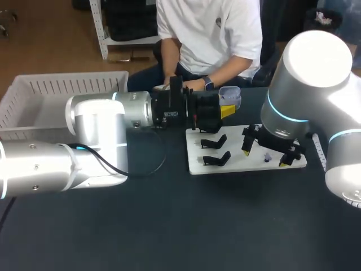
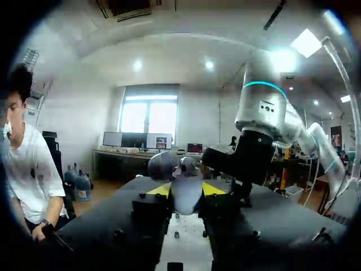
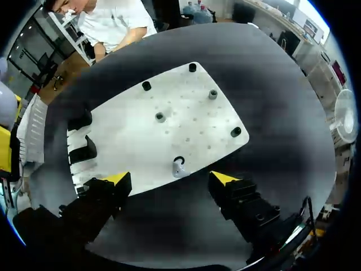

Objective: Pick up each earbud case from the left stands, insert the matching earbuds, close the lid, and place the case in the box.

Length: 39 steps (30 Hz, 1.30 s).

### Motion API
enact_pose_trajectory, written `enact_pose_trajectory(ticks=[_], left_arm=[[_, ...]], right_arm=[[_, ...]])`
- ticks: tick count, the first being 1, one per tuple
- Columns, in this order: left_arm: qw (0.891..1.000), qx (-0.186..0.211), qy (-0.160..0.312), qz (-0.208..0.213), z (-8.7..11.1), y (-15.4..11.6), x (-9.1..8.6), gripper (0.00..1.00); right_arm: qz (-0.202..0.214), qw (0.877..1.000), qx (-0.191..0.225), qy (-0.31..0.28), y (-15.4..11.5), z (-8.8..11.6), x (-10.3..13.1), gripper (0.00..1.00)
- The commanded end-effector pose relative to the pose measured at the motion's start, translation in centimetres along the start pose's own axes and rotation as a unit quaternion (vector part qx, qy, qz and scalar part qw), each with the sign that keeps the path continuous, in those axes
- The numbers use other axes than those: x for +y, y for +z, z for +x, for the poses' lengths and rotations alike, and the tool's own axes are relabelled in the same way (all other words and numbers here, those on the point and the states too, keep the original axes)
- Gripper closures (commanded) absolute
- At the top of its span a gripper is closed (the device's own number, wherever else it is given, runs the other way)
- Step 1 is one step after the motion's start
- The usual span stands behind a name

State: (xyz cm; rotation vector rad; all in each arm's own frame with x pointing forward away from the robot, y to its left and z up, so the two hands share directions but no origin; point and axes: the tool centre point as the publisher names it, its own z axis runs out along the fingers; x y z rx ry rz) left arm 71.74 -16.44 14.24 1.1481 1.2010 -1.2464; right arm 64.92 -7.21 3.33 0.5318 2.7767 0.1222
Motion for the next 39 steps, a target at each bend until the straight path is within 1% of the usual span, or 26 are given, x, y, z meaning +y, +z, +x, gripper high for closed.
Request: enact_pose_trajectory(ticks=[1, 3, 5, 7, 9, 12, 22, 30, 34, 39], left_arm=[[1.000, -0.002, 0.002, -0.003, 0.1, 0.0, -0.2, 1.00], [1.000, -0.002, 0.002, -0.003, 0.1, 0.0, -0.2, 1.00], [1.000, -0.002, 0.002, -0.003, 0.1, 0.0, -0.2, 1.00], [1.000, -0.002, 0.002, -0.003, 0.1, 0.0, -0.2, 1.00], [1.000, -0.002, 0.002, -0.003, 0.1, 0.0, -0.2, 1.00], [1.000, -0.002, 0.002, -0.003, 0.1, 0.0, -0.2, 1.00], [1.000, -0.002, 0.002, -0.003, 0.1, 0.0, -0.2, 1.00], [1.000, -0.002, 0.002, -0.003, 0.1, 0.0, -0.2, 1.00], [1.000, -0.002, 0.002, -0.003, 0.1, 0.0, -0.2, 1.00], [1.000, -0.002, 0.002, -0.003, 0.1, 0.0, -0.2, 1.00]], right_arm=[[-0.002, 1.000, 0.000, -0.001, 0.7, 0.0, 0.0, 0.23], [-0.002, 1.000, 0.000, 0.001, 0.8, -0.1, -0.1, 0.29], [-0.003, 1.000, 0.000, 0.003, 1.0, -0.2, -0.2, 0.42], [-0.004, 1.000, 0.001, 0.004, 1.0, -0.2, -0.2, 0.42], [-0.004, 1.000, 0.001, 0.005, 1.1, -0.2, -0.3, 0.44], [-0.003, 1.000, 0.001, 0.009, 1.2, -0.4, -0.4, 0.51], [0.002, 1.000, -0.001, 0.023, 1.1, -0.7, -1.5, 0.51], [0.006, 1.000, 0.001, 0.022, 1.3, -0.5, -1.6, 0.56], [0.006, 1.000, 0.001, 0.021, 1.3, -0.5, -1.4, 0.62], [0.007, 1.000, 0.001, 0.019, 1.3, -0.5, -1.3, 0.62]])
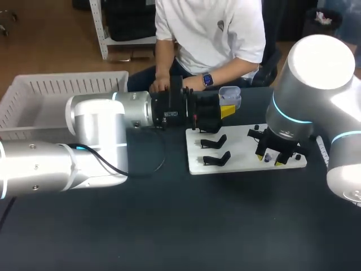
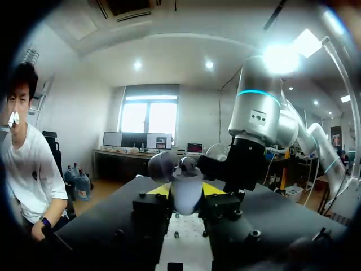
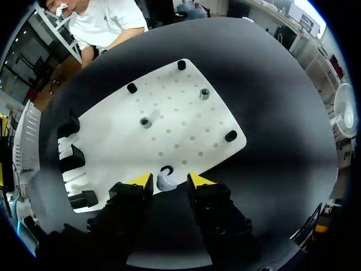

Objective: Pick up each earbud case from the left stands, insert the matching earbuds, close the lid, and place the case in the box.

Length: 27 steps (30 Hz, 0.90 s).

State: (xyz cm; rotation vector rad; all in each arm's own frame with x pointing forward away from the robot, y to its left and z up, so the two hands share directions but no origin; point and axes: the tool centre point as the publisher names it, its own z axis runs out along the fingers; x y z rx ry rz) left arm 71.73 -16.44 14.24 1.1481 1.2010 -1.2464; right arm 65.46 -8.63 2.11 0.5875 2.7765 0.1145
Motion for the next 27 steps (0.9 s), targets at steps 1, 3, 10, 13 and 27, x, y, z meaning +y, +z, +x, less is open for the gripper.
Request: enact_pose_trajectory(ticks=[1, 3, 10, 13, 27], left_arm=[[1.000, -0.002, 0.002, -0.003, 0.09, 0.03, -0.15, 1.00], [1.000, -0.002, 0.002, -0.003, 0.09, 0.03, -0.15, 1.00], [1.000, -0.002, 0.002, -0.003, 0.09, 0.03, -0.15, 1.00], [1.000, -0.002, 0.002, -0.003, 0.09, 0.03, -0.15, 1.00], [1.000, -0.002, 0.002, -0.003, 0.09, 0.03, -0.15, 1.00]], right_arm=[[0.000, 1.000, -0.003, 0.000, 0.05, 0.09, 0.04, 0.62], [0.001, 1.000, -0.003, 0.000, 0.06, 0.04, 0.12, 0.64], [0.002, 1.000, -0.004, 0.000, -0.11, 0.05, 0.24, 0.69], [0.002, 1.000, -0.004, 0.000, -0.13, 0.06, 0.27, 0.72], [0.003, 1.000, -0.005, 0.003, -0.17, -0.10, 0.33, 0.76]])
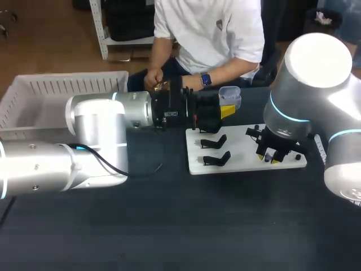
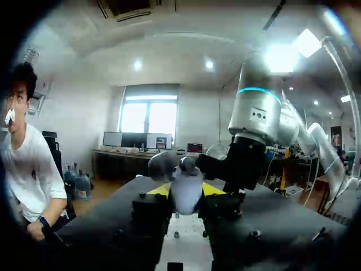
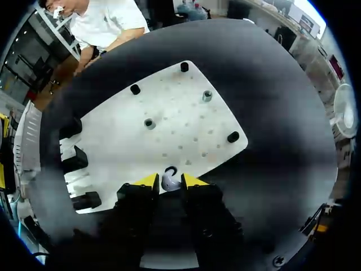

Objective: Pick up each earbud case from the left stands, insert the matching earbuds, close the lid, and place the case in the box.

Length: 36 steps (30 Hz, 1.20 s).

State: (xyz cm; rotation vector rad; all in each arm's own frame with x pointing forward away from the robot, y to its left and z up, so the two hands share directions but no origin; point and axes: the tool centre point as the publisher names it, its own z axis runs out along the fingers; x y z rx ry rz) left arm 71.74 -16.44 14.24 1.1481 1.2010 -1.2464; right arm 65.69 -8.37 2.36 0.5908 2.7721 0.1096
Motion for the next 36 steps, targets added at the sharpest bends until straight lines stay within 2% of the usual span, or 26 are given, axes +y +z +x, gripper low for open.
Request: enact_pose_trajectory(ticks=[1, 15, 17, 21, 25, 30, 36], left_arm=[[1.000, -0.002, 0.002, -0.003, 0.1, 0.0, -0.2, 1.00], [1.000, -0.002, 0.002, -0.003, 0.1, 0.0, -0.2, 1.00], [1.000, -0.002, 0.002, -0.003, 0.1, 0.0, -0.2, 1.00], [1.000, -0.002, 0.002, -0.003, 0.1, 0.0, -0.2, 1.00], [1.000, -0.002, 0.002, -0.003, 0.1, 0.0, -0.2, 1.00], [1.000, -0.002, 0.002, -0.003, 0.1, 0.0, -0.2, 1.00], [1.000, -0.002, 0.002, -0.003, 0.1, 0.0, -0.2, 1.00]], right_arm=[[0.002, 1.000, -0.003, 0.002, 0.0, 0.1, -0.1, 0.76], [0.005, 1.000, 0.000, 0.003, 0.0, 0.1, -0.2, 0.77], [0.004, 1.000, 0.001, 0.003, 0.0, 0.1, -0.2, 0.81], [0.005, 1.000, 0.001, 0.004, 0.1, 0.2, -0.2, 1.00], [0.006, 1.000, 0.001, 0.004, 0.0, 0.1, -0.1, 1.00], [0.007, 1.000, -0.002, 0.010, -1.4, 0.1, -0.4, 1.00], [0.007, 1.000, 0.018, 0.013, -4.2, 0.5, -0.8, 1.00]])
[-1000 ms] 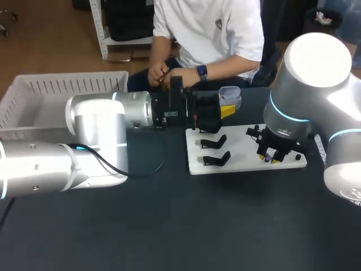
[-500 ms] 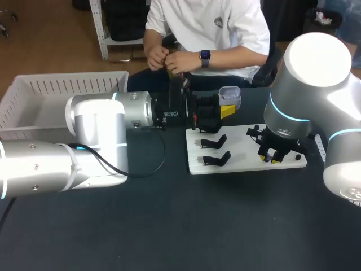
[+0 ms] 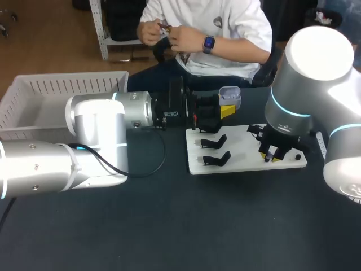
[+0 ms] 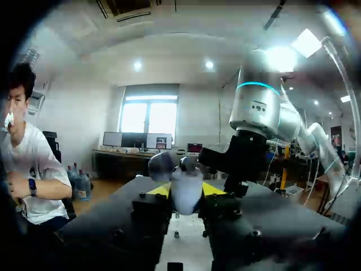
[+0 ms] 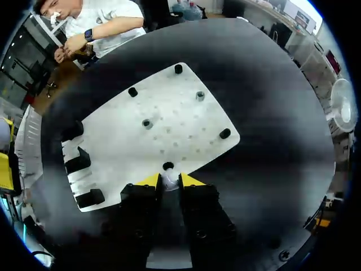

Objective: Pick up each earbud case from the left stands, insert the matching earbuds, close the lid, and place the case in the box.

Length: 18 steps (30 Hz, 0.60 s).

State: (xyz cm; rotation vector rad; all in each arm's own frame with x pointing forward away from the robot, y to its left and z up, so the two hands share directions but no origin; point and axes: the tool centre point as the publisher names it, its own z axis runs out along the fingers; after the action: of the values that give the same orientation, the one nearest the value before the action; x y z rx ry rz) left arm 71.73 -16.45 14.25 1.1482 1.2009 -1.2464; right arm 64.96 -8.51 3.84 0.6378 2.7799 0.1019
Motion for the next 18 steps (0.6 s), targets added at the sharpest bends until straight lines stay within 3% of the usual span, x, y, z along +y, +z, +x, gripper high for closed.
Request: enact_pose_trajectory(ticks=[1, 5, 10, 13, 18], left_arm=[[1.000, -0.002, 0.002, -0.003, 0.1, 0.0, -0.2, 1.00], [1.000, -0.002, 0.002, -0.003, 0.1, 0.0, -0.2, 1.00], [1.000, -0.002, 0.002, -0.003, 0.1, 0.0, -0.2, 1.00], [1.000, -0.002, 0.002, -0.003, 0.1, 0.0, -0.2, 1.00], [1.000, -0.002, 0.002, -0.003, 0.1, 0.0, -0.2, 1.00]], right_arm=[[0.006, 1.000, 0.017, -0.006, -3.2, 0.4, -0.6, 1.00], [-0.019, 0.998, 0.033, -0.044, -6.2, 1.0, -0.2, 1.00], [-0.007, 0.989, 0.061, -0.138, -9.5, 2.6, 0.7, 1.00], [-0.006, 0.975, 0.074, -0.210, -11.4, 3.8, 1.6, 1.00], [-0.023, 0.940, 0.079, -0.332, -14.3, 5.5, 3.4, 1.00]])
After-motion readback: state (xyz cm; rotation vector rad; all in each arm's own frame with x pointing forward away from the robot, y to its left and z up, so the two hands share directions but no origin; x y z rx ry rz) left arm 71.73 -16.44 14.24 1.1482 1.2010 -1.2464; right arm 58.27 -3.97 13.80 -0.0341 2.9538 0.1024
